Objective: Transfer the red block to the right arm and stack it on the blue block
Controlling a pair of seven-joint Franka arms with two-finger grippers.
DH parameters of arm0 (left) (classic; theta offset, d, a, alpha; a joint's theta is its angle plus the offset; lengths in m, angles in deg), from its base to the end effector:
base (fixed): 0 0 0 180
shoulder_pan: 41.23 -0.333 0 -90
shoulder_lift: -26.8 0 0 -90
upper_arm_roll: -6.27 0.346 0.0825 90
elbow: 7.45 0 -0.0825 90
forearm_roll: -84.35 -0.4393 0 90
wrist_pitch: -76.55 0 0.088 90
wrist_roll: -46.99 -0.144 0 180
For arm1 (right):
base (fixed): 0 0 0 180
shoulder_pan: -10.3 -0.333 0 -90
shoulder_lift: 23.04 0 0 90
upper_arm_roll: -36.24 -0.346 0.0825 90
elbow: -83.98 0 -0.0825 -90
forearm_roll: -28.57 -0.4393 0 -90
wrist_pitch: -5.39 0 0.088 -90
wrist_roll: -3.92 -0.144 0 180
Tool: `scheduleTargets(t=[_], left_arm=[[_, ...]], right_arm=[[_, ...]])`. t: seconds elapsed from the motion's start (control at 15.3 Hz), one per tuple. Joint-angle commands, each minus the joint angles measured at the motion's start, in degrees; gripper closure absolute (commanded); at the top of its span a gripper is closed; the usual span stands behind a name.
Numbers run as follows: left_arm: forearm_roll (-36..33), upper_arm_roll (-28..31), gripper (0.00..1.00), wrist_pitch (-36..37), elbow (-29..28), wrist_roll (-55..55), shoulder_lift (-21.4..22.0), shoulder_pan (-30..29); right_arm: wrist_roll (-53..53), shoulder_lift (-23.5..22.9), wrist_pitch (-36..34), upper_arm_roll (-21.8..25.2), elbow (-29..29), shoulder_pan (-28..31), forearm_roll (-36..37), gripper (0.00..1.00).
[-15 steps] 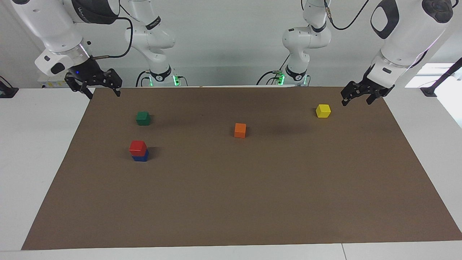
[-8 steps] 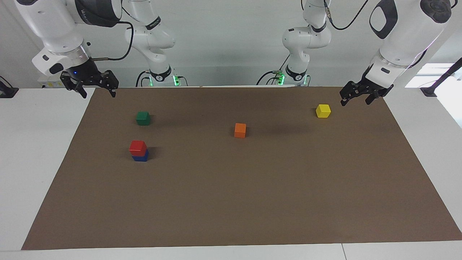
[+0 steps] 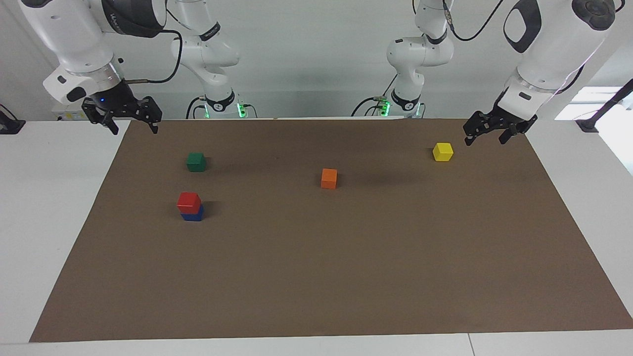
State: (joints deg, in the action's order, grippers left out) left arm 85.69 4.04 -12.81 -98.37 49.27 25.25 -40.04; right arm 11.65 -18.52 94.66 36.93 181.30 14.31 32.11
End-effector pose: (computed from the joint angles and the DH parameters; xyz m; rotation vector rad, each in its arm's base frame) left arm 0.6131 -0.0398 0.5916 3.1185 -0.0305 -0.0864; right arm 0.5741 -0.0564 0.5965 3.0849 0.0834 -0.1047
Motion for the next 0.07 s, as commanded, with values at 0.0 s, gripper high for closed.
scheduleTargets(t=[0.0], left_arm=[[-1.17,0.38,0.0,-0.73,-0.05,-0.17,0.23,0.39]], right_arm=[[-0.44,-0.65,-0.06,-0.7,-1.25,1.1,0.25,0.0]])
